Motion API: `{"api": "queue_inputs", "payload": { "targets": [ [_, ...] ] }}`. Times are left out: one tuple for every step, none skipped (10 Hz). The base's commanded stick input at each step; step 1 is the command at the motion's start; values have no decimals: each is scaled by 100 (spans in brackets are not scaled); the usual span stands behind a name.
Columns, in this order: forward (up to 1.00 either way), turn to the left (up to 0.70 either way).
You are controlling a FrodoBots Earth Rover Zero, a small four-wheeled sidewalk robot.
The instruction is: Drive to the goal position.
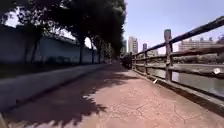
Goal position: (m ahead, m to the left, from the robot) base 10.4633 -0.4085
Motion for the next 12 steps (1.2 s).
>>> {"api": "queue_inputs", "payload": {
  "targets": [
    [100,1],
    [100,1],
    [100,1],
    [100,1],
    [100,1],
    [100,1],
    [100,7],
    [100,15],
    [100,28],
    [100,16],
    [100,9],
    [100,6]
  ]
}}
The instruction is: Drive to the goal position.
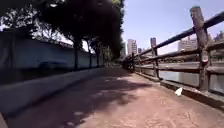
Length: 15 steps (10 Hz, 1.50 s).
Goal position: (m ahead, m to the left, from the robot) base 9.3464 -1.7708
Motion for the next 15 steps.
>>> {"api": "queue_inputs", "payload": {
  "targets": [
    [100,2],
    [100,1],
    [100,1],
    [100,1],
    [100,1],
    [100,1],
    [100,1],
    [100,1],
    [100,1],
    [100,1],
    [100,1],
    [100,1],
    [100,1],
    [100,-19],
    [100,-16]
  ]
}}
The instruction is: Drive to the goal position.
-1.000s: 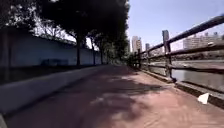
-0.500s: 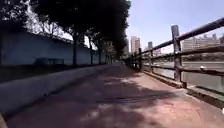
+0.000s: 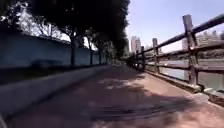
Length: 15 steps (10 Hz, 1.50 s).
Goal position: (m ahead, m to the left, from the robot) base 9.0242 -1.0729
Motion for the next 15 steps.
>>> {"api": "queue_inputs", "payload": {
  "targets": [
    [100,1],
    [100,1],
    [100,1],
    [100,1],
    [100,1],
    [100,1],
    [100,1],
    [100,1],
    [100,1],
    [100,1],
    [100,1],
    [100,1],
    [100,1],
    [100,1],
    [100,1]
  ]
}}
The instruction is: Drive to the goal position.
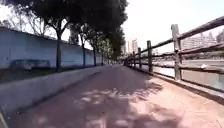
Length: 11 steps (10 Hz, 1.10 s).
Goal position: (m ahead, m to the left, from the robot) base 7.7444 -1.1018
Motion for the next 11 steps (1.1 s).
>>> {"api": "queue_inputs", "payload": {
  "targets": [
    [100,1],
    [100,1],
    [100,1],
    [100,1],
    [100,1],
    [100,1],
    [100,1],
    [100,1],
    [100,1],
    [100,1],
    [100,1]
  ]
}}
